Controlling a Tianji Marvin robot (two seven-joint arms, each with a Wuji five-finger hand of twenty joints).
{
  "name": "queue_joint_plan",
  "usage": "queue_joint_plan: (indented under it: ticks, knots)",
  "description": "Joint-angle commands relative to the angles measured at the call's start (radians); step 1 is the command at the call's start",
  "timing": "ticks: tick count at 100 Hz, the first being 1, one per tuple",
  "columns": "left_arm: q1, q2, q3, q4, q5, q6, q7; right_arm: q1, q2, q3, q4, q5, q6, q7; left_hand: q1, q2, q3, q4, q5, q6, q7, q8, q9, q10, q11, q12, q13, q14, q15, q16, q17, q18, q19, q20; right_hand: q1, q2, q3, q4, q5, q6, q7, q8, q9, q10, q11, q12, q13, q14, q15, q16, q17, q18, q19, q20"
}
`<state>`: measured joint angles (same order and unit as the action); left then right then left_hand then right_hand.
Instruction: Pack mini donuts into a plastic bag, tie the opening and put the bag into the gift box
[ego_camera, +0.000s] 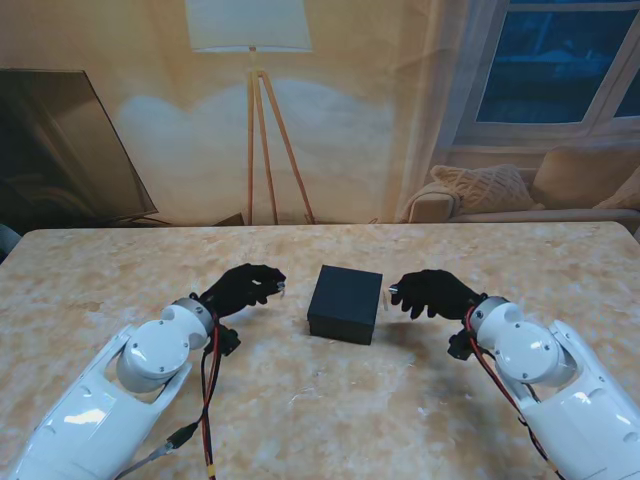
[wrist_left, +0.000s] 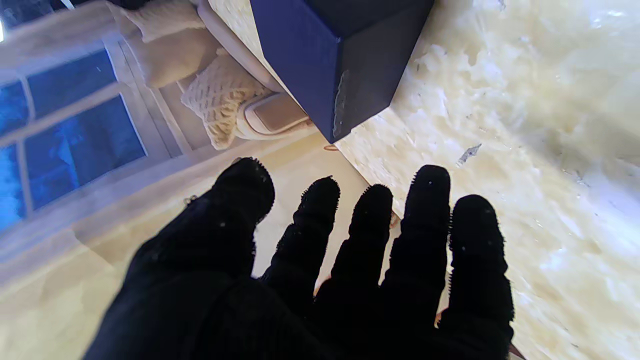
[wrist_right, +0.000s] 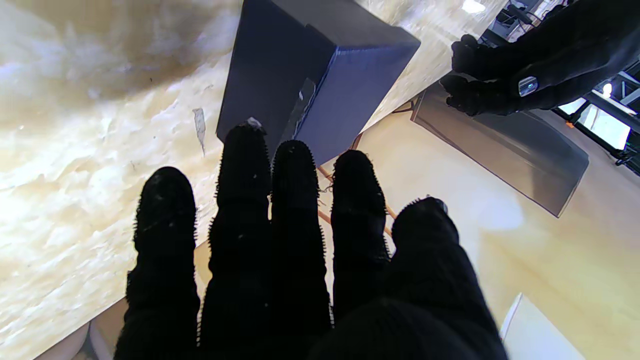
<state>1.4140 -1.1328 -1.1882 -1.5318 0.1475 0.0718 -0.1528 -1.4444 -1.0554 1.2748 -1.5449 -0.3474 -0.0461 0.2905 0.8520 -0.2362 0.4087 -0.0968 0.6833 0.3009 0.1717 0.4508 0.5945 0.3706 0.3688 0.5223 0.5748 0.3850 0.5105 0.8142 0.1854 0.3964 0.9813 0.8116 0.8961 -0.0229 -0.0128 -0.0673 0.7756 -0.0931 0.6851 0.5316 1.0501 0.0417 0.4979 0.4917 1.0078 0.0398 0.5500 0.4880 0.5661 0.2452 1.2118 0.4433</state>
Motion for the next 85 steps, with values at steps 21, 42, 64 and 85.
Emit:
queue_joint_plan:
  ticks: [21,42,64,85]
  knots:
    - [0.068,0.027,-0.017,0.011,0.106,-0.154,-0.023,-0.069,-0.026,0.002,0.003,0.007,-0.071,-0.062,-0.001,0.018,0.025,0.015,0.027,-0.034,-0.022,-0.060,0.021,-0.031,-0.050,-0.097,-0.021,-0.016,-0.129,-0.133,-0.012,-0.023,-0.108,-0.108,0.040,-0.013,-0.005,0.000,-0.050,-0.017,0.014,-0.022,-0.047,0.015,-0.017,-0.011,-0.032,0.008,-0.032,-0.019,-0.048,0.021,-0.024,-0.020]
    - [0.097,0.030,-0.036,0.026,0.108,-0.205,-0.018,-0.110,-0.033,0.003,-0.010,0.003,-0.070,-0.104,-0.003,0.019,0.031,0.015,0.031,-0.037,-0.006,-0.061,0.025,-0.033,-0.035,-0.099,-0.011,-0.014,-0.119,-0.139,-0.006,-0.025,-0.116,-0.133,0.039,-0.013,-0.004,0.000,-0.039,-0.019,0.036,-0.019,-0.033,0.012,0.025,0.016,-0.020,0.005,0.022,0.014,-0.051,0.034,-0.014,-0.007]
    - [0.112,0.032,-0.045,0.035,0.112,-0.239,-0.017,-0.126,-0.030,0.003,-0.023,-0.014,-0.092,-0.106,-0.004,0.024,0.027,0.014,0.030,-0.037,0.008,-0.057,0.031,-0.031,-0.024,-0.090,0.008,-0.012,-0.091,-0.121,0.007,-0.021,-0.092,-0.130,0.040,-0.012,-0.004,-0.001,-0.040,-0.024,0.044,-0.011,-0.036,0.010,0.042,0.027,-0.023,0.006,0.046,0.027,-0.054,0.035,-0.011,0.000]
    - [0.127,0.033,-0.053,0.028,0.119,-0.260,-0.013,-0.146,-0.027,0.010,-0.038,-0.032,-0.105,-0.104,-0.003,0.023,0.024,0.014,0.028,-0.037,0.013,-0.056,0.030,-0.031,-0.022,-0.088,0.009,-0.010,-0.084,-0.115,0.006,-0.017,-0.085,-0.130,0.039,-0.010,-0.004,-0.001,-0.035,-0.026,0.047,-0.008,-0.035,0.011,0.047,0.031,-0.024,0.008,0.058,0.034,-0.057,0.037,-0.013,0.003]
